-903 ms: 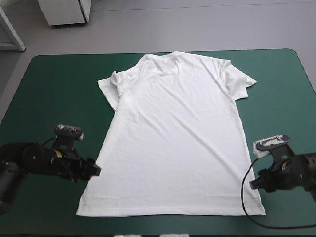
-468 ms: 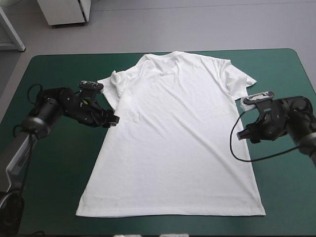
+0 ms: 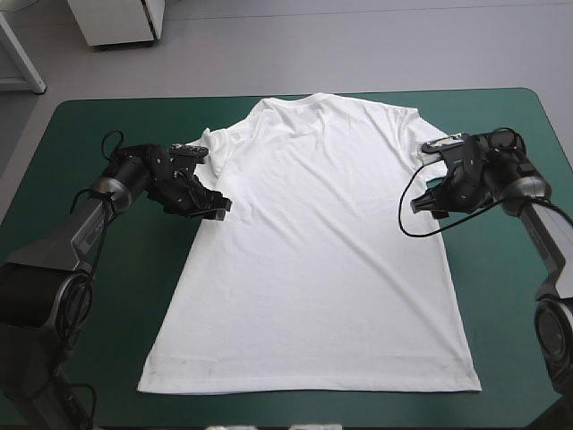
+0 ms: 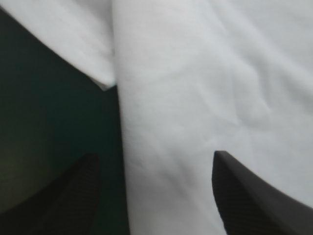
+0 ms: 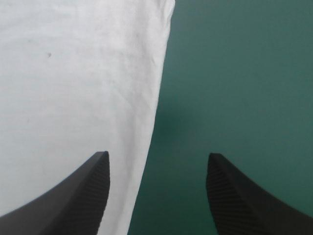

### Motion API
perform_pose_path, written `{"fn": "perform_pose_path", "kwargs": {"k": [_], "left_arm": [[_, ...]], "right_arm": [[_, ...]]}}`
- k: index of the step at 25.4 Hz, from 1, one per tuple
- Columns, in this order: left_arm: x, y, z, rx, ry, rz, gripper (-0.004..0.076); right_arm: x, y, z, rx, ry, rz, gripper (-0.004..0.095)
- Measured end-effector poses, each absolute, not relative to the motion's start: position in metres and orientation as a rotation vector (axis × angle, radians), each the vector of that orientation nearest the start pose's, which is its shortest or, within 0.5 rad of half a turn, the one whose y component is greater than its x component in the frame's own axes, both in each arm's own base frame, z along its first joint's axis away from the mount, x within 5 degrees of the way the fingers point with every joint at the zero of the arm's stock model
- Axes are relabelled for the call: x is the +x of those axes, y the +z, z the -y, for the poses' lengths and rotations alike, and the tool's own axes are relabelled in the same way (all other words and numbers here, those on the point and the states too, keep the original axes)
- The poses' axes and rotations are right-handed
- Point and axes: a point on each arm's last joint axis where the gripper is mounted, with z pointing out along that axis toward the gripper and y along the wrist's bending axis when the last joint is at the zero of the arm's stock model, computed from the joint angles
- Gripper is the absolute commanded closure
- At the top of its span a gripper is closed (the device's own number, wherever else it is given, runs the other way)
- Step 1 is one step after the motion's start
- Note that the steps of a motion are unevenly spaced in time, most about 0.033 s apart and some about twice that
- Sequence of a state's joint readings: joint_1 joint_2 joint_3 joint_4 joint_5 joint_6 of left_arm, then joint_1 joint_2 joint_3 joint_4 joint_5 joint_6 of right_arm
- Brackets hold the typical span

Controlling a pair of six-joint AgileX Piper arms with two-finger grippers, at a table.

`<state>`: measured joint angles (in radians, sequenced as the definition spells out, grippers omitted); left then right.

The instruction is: Fold the cloth

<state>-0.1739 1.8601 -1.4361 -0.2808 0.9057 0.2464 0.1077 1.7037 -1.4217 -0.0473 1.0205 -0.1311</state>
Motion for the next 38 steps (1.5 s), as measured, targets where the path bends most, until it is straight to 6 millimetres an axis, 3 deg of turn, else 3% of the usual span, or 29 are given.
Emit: {"fn": "perform_pose_path", "kwargs": {"k": [7, 10, 12, 13, 15, 24, 30, 33, 38], "left_arm": [[0.396, 0.217, 0.081, 0.355, -0.342, -2.801, 0.0353], [0.398, 0.216, 0.082, 0.369, -0.361, -2.797, 0.0436], [0.398, 0.215, 0.082, 0.377, -0.364, -2.8, 0.0526], [0.399, 0.214, 0.083, 0.381, -0.365, -2.802, 0.062], [0.399, 0.213, 0.085, 0.393, -0.367, -2.803, 0.073], [0.397, 0.212, 0.091, 0.416, -0.371, -2.814, 0.0733], [0.397, 0.212, 0.091, 0.4, -0.358, -2.828, 0.0733], [0.397, 0.212, 0.091, 0.405, -0.355, -2.835, 0.0733], [0.397, 0.212, 0.091, 0.409, -0.352, -2.837, 0.0733]], "right_arm": [[0.371, 0.272, -0.038, -0.346, -0.036, -2.78, 0.0354], [0.374, 0.267, -0.039, -0.348, -0.036, -2.79, 0.0354], [0.376, 0.263, -0.039, -0.353, -0.037, -2.796, 0.0354], [0.377, 0.261, -0.039, -0.353, -0.036, -2.797, 0.0354], [0.381, 0.255, -0.039, -0.354, -0.036, -2.797, 0.0354], [0.395, 0.241, -0.041, -0.338, -0.014, -2.794, 0.0354], [0.424, 0.23, -0.041, -0.286, 0.051, -2.784, 0.0374], [0.428, 0.219, -0.044, -0.284, 0.082, -2.816, 0.0521], [0.43, 0.217, -0.043, -0.291, 0.085, -2.839, 0.0781]]}}
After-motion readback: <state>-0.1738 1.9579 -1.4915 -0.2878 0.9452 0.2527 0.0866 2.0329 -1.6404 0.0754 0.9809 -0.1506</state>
